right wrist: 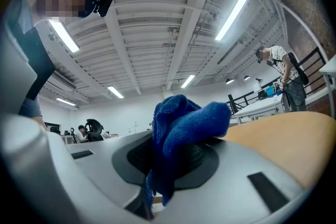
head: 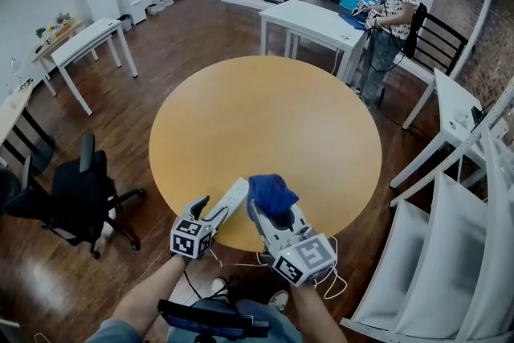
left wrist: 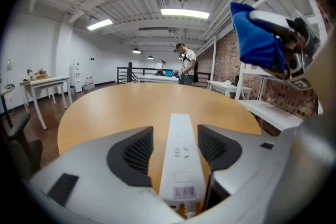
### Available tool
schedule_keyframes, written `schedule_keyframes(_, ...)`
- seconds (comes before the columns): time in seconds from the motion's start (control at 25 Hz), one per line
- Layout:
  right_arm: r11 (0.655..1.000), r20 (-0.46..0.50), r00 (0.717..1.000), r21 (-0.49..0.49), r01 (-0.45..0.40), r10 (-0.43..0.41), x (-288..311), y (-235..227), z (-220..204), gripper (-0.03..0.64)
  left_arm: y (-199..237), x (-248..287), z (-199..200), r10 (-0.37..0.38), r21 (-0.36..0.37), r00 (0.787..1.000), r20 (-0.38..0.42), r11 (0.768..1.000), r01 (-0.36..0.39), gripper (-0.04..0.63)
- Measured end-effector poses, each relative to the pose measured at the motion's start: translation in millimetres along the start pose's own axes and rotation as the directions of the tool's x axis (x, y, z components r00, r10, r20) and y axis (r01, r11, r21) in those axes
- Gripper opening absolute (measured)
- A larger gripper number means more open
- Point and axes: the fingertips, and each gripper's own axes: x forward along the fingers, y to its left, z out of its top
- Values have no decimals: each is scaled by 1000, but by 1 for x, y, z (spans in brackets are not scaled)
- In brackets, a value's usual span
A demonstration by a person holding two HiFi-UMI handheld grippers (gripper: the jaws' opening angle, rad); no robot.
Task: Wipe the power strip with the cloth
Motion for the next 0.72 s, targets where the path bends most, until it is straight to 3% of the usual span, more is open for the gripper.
schedule_keyframes(0.16,1000,5,1000,-13,6,-6,12,8,3,61,-6,-19,66,-51,15,985,167,999,49,93)
schedule_keyframes(0.32,999,20,1000,-40,14,-14,27,15,14,60,-16,-39,121,-113,40,949,294,994,106,24)
schedule_keyframes(0.52,997,43,999,-74,32,-29,43,22,27,60,-25,-67,169,-169,60,898,406,986,159,12)
schedule_keyframes(0.72,994,65,996,-92,59,-54,49,23,37,58,-29,-80,191,-195,114,883,427,980,161,12)
